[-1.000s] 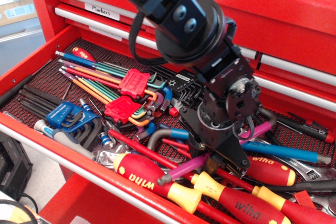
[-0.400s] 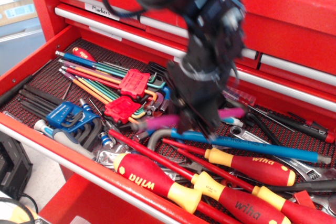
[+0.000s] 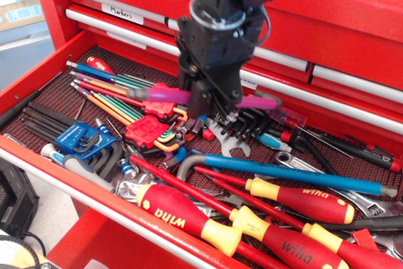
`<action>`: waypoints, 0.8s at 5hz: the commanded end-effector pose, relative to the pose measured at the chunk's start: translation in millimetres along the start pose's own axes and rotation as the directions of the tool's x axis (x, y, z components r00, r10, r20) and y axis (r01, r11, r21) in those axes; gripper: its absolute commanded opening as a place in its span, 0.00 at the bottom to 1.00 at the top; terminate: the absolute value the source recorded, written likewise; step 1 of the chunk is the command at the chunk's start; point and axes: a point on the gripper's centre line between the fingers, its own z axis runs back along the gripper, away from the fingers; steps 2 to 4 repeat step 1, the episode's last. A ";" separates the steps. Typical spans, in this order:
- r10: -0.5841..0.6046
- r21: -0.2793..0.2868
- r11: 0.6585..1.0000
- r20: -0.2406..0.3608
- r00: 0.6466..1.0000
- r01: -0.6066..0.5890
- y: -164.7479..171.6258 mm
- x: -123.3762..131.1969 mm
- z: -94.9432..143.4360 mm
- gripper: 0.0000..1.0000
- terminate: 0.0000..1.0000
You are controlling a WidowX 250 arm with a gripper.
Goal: Pick up violet Allen key
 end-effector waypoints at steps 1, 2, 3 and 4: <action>-0.010 0.097 0.995 0.158 0.987 -0.006 11.4 12.1 51.2 0.00 1.00; -0.010 0.097 0.995 0.158 0.987 -0.006 11.4 12.1 51.2 0.00 1.00; -0.010 0.097 0.995 0.158 0.987 -0.006 11.4 12.1 51.2 0.00 1.00; -0.010 0.097 0.995 0.158 0.987 -0.006 11.4 12.1 51.2 0.00 1.00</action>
